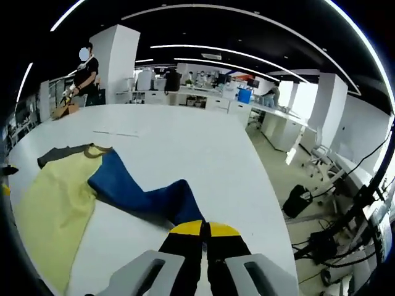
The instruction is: Fold the garment on the visible template until the final outline fits inside the template.
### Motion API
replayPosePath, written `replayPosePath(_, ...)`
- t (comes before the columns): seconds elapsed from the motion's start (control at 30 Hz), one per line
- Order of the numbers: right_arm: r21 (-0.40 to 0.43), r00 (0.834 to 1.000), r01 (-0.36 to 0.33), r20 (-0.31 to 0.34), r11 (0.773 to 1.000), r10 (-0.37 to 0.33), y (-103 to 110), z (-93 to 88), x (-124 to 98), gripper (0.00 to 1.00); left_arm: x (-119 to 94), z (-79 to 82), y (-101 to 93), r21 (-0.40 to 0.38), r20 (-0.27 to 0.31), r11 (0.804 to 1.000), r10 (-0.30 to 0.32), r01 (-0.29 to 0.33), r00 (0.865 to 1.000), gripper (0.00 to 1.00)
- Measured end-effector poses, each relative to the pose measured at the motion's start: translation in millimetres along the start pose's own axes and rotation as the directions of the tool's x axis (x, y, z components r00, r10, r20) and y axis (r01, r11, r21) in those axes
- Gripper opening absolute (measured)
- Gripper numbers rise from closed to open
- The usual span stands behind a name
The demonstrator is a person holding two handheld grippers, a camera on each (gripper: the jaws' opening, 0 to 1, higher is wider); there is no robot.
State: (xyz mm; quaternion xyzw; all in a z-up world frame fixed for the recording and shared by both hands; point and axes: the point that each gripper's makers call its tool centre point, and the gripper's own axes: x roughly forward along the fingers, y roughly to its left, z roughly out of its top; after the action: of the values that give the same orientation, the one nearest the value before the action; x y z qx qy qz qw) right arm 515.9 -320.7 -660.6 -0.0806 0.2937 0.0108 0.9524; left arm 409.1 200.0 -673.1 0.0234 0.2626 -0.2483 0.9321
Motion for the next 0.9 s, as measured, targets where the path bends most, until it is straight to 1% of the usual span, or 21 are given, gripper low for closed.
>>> replayPosePath(0.07, 0.02, 1.0, -0.008, -0.009, 1.0, 0.008, -3, 1.4, 7, 0.0, -1, 1.2, 0.4, 0.004, 0.003, 1.0, 0.0, 0.0, 1.0, 0.83)
replayPosePath(0.23, 0.037, 0.999, 0.001, -0.039, 0.999, 0.0, -16, 1.1, 26, 0.0, -2, -0.3, 4.7, -0.004, 0.001, 1.0, 0.013, -0.013, 1.0, 0.83)
replayPosePath(0.3, 0.022, 0.999, 0.004, -0.049, 1.0, -0.003, -19, 0.9, 35, 0.0, -3, -1.4, 5.9, -0.008, -0.004, 1.0, 0.018, -0.018, 1.0, 0.83)
replayPosePath(0.47, -0.036, 0.995, 0.005, -0.098, 0.999, -0.009, -24, -8.0, 54, 0.0, -4, -3.1, 8.1, -0.011, -0.012, 0.999, 0.03, -0.03, 0.999, 0.83)
replayPosePath(0.53, -0.043, 0.993, 0.009, -0.118, 0.999, -0.014, -26, -12.3, 59, 0.0, -3, -2.6, 8.3, -0.012, -0.011, 0.999, 0.033, -0.033, 0.999, 0.83)
replayPosePath(0.7, -0.051, 0.989, 0.016, -0.143, 0.999, -0.023, -30, -20.2, 74, 0.0, -1, -2.3, 9.0, -0.017, -0.015, 0.999, 0.039, -0.039, 0.999, 0.83)
replayPosePath(0.8, -0.061, 0.986, 0.013, -0.163, 0.998, -0.023, -30, -25.2, 79, 0.0, -1, -2.5, 8.0, -0.009, -0.025, 0.999, 0.038, -0.038, 0.999, 0.83)
replayPosePath(0.87, -0.055, 0.983, 0.015, -0.18, 0.998, -0.024, -31, -28.6, 81, 0.0, -1, -1.5, 8.8, -0.009, -0.022, 0.999, 0.039, -0.039, 0.999, 0.83)
replayPosePath(0.9, -0.052, 0.984, 0.018, -0.177, 0.998, -0.027, -32, -28.6, 81, 0.0, -1, -0.4, 9.8, -0.011, -0.017, 0.999, 0.042, -0.042, 0.999, 0.84)
